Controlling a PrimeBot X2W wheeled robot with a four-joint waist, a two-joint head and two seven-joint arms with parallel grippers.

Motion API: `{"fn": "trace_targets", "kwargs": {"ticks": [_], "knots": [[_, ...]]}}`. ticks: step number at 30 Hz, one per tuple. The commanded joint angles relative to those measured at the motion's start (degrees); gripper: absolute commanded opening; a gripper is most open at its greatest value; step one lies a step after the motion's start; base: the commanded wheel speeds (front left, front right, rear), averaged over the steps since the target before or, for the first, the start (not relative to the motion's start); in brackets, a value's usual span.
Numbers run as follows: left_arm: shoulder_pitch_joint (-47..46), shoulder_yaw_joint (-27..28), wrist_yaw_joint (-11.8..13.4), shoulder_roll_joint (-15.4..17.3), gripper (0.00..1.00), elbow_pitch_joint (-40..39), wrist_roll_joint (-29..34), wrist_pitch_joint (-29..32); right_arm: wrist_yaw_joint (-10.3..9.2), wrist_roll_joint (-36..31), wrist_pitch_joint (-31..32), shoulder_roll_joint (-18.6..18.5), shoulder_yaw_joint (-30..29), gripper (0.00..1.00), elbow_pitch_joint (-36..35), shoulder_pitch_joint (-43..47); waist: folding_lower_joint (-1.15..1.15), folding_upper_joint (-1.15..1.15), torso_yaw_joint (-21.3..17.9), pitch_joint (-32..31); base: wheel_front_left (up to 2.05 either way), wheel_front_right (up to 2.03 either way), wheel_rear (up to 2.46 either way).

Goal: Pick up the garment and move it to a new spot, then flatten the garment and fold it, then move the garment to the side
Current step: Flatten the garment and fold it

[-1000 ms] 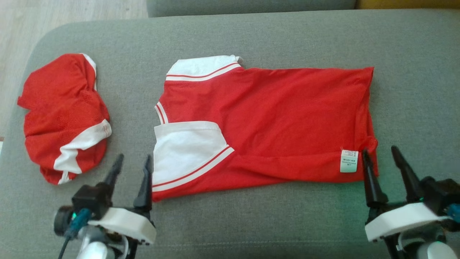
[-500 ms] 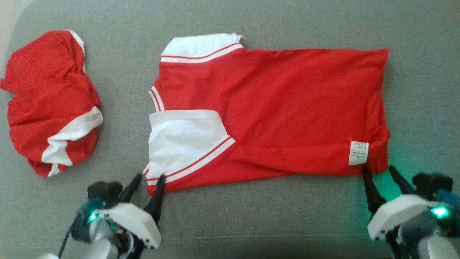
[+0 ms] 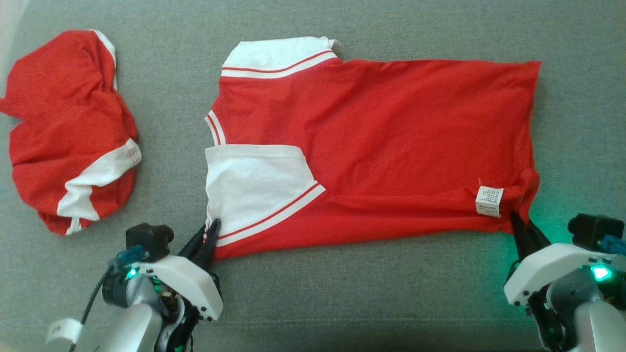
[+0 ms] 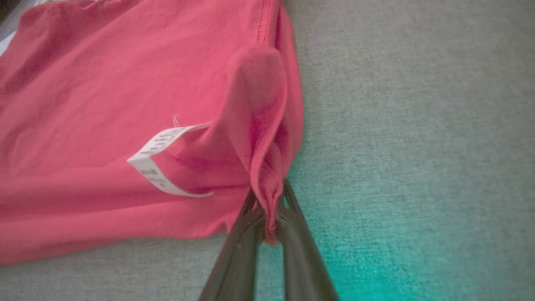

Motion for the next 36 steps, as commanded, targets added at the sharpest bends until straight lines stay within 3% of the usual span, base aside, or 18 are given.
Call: {"fn": "trace_targets", "kwargs": {"ticks": [1, 16, 17, 18, 19, 25, 31, 36], "knots": [[-0.3, 1.5, 0.4, 1.2, 0.0, -1.0, 0.7, -0.4, 0.37, 0.3, 0.1, -0.6, 0.6, 0.0, -1.9, 0.1, 0.0, 0.0, 0.0, -0.4, 0.0, 0.0, 0.0], [8.4, 3.4, 5.4, 4.5, 0.0, -10.0, -0.3, 2.2, 0.37, 3.2, 4.2, -0.3, -2.2, 0.0, -8.2, 10.8, 0.0, 0.0, 0.0, -6.0, 0.0, 0.0, 0.0], [8.6, 3.3, 5.5, 4.6, 0.13, -10.2, -0.1, 2.3, 0.37, 3.4, 4.1, -0.3, -2.1, 0.36, -8.3, 11.0, 0.0, 0.0, 0.0, -6.2, 0.0, 0.0, 0.0], [8.8, 3.2, 5.7, 4.6, 0.67, -10.3, 0.0, 2.3, 0.37, 3.4, 3.9, -0.3, -2.1, 1.0, -8.5, 11.0, 0.0, 0.0, -0.1, -6.3, 0.0, 0.0, 0.0], [8.9, 3.1, 6.0, 4.5, 1.0, -10.3, 0.1, 2.3, 0.37, 3.5, 3.4, -0.3, -2.1, 1.0, -8.8, 10.9, 0.0, 0.0, -0.1, -6.5, 0.0, 0.0, 0.0], [8.9, 3.2, 7.2, 3.9, 1.0, -11.3, 1.1, -0.4, 0.37, 1.4, -0.3, -0.2, -1.2, 1.0, -11.9, 10.4, 0.0, 0.0, -0.3, -7.7, 0.0, 0.0, 0.0], [8.0, 5.0, 11.1, 4.4, 1.0, -15.9, 5.1, -6.8, 0.37, -2.3, -5.8, -0.3, 1.3, 1.0, -20.1, 8.5, 0.0, 0.0, -0.9, -10.0, 0.0, 0.0, 0.0], [7.2, 5.7, 13.8, 5.5, 1.0, -21.6, 7.6, -7.8, 0.37, -3.3, -6.1, -0.3, 3.1, 1.0, -25.2, 6.7, 0.0, 0.0, -1.3, -12.1, 0.0, 0.0, 0.0]]}}
